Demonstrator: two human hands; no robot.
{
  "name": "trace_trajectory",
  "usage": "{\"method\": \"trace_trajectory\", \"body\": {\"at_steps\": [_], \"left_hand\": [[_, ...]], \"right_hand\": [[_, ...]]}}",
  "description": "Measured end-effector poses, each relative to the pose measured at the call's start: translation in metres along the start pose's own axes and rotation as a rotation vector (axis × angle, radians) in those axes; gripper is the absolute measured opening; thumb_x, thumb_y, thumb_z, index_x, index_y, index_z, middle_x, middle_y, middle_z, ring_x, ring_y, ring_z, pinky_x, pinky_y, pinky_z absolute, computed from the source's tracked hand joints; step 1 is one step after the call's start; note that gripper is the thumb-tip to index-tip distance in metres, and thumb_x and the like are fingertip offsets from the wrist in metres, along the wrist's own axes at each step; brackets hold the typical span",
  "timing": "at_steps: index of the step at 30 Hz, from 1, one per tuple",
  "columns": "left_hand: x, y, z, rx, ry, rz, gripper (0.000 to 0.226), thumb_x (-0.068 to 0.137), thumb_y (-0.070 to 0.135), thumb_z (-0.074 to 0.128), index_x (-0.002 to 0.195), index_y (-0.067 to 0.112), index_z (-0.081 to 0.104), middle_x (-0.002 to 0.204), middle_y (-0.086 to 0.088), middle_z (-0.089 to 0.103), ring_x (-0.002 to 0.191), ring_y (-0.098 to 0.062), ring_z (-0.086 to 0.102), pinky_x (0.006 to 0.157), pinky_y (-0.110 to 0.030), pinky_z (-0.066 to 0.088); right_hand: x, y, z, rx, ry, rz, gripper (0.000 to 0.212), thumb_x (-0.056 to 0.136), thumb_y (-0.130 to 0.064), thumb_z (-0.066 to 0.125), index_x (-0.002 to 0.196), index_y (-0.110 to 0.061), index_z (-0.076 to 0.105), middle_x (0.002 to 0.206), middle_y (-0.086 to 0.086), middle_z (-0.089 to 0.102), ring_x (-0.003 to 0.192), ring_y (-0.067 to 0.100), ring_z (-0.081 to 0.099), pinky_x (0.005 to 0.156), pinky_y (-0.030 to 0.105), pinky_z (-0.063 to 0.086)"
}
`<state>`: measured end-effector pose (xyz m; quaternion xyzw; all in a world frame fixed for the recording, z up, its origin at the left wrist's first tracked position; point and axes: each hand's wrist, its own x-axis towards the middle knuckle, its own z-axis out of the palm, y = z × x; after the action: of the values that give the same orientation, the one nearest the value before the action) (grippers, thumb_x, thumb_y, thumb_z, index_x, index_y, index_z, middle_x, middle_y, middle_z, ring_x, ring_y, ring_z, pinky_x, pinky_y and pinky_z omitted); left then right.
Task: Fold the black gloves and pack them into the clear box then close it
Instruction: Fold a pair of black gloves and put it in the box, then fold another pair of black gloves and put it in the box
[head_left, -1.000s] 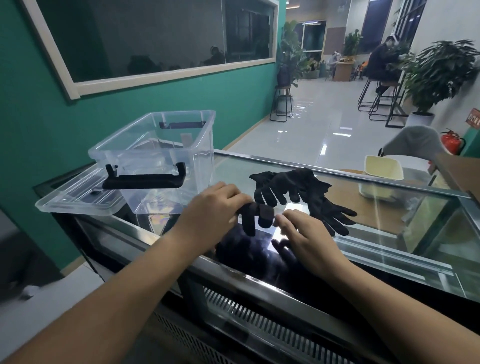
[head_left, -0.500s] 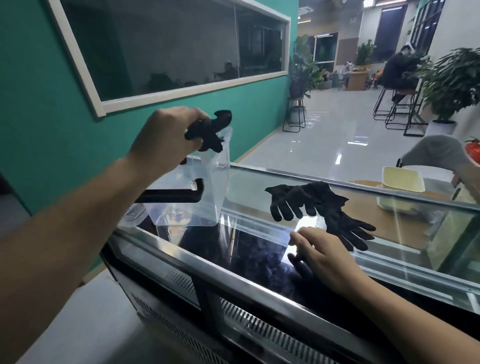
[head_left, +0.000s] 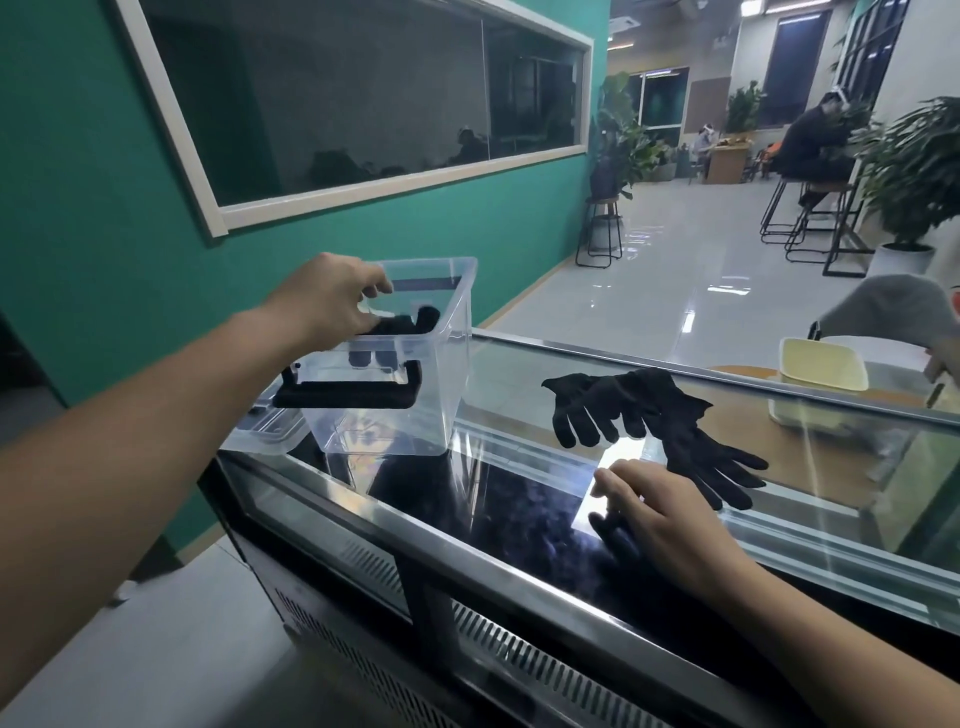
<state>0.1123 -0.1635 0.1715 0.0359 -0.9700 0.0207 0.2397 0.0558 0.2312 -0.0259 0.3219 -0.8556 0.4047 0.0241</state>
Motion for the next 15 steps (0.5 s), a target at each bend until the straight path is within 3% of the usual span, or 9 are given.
{"method": "trace_trajectory", "body": {"at_steps": [8,15], "left_hand": [[-0.003,0.051,-0.001,-0.106,0.231,0.147,0.025,0.087,0.007,0.081,0.111,0.01,0.077,0.099,-0.006,0.073,0.084,-0.024,0.068,0.085,-0.044,0.062],[-0.008,0.119,0.033,-0.249,0.249,0.233,0.023,0.088,0.006,0.08,0.11,0.012,0.077,0.098,-0.003,0.073,0.082,-0.021,0.07,0.081,-0.039,0.063]], "right_hand": [[-0.001,-0.005,-0.001,0.01,0.008,0.011,0.036,0.11,-0.044,0.05,0.083,-0.027,0.067,0.082,-0.007,0.067,0.083,0.009,0.064,0.082,0.039,0.054],[-0.002,-0.004,-0.002,0.012,0.024,0.008,0.038,0.109,-0.043,0.05,0.084,-0.021,0.067,0.081,0.0,0.066,0.082,0.019,0.067,0.082,0.044,0.055]]}}
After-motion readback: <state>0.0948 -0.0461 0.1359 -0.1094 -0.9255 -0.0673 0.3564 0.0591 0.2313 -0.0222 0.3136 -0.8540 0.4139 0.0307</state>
